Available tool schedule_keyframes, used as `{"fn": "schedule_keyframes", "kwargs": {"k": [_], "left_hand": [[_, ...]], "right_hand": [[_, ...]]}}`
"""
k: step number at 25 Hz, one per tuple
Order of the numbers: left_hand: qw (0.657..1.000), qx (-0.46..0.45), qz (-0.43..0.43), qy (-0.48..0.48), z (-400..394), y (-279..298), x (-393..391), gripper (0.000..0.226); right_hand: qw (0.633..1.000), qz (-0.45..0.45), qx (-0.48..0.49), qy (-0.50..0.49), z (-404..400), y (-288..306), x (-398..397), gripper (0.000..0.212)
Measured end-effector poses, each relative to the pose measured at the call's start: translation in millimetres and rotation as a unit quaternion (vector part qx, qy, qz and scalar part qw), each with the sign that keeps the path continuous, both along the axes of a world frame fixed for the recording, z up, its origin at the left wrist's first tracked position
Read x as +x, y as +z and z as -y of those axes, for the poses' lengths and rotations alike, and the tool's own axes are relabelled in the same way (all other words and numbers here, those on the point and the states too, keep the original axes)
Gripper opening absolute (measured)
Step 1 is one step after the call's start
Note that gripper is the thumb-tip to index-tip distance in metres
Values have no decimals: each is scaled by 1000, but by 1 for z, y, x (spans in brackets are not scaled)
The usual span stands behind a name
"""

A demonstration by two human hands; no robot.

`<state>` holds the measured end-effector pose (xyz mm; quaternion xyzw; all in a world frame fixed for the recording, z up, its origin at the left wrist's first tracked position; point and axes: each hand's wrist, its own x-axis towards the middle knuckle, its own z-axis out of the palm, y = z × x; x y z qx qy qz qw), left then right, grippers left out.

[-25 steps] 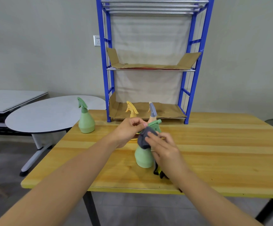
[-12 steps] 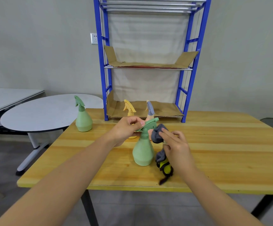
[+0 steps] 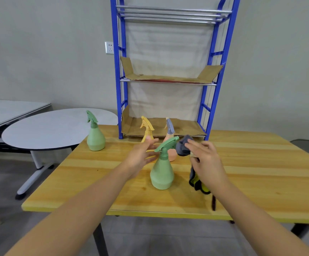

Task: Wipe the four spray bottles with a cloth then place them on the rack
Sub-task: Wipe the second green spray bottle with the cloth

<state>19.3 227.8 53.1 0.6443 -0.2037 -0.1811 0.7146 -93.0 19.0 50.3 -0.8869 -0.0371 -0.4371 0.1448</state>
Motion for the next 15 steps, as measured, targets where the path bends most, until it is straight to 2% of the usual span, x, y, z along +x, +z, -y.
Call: {"fn": "schedule_keyframes", "kwargs": {"k": [2, 5, 7, 10, 15], "left_hand": [[1000, -3, -16, -2, -12, -30, -2, 40], [985, 145, 78, -46, -16, -67, -9, 76], [968, 197, 148, -44, -7, -72, -16, 87], [954, 217, 207, 6, -1, -69, -21, 88], [944, 234, 230, 11, -1, -72, -17, 85]], "right_hand": [[1000, 14, -28, -2, -8, 31, 0, 46], [996, -25, -85, -17, -25, 61, 11, 39], [988, -61, -138, -27, -35, 67, 19, 35], [979, -109, -173, -5, -54, 64, 24, 35], [967, -120, -214, 74, -61, 57, 19, 36]]}}
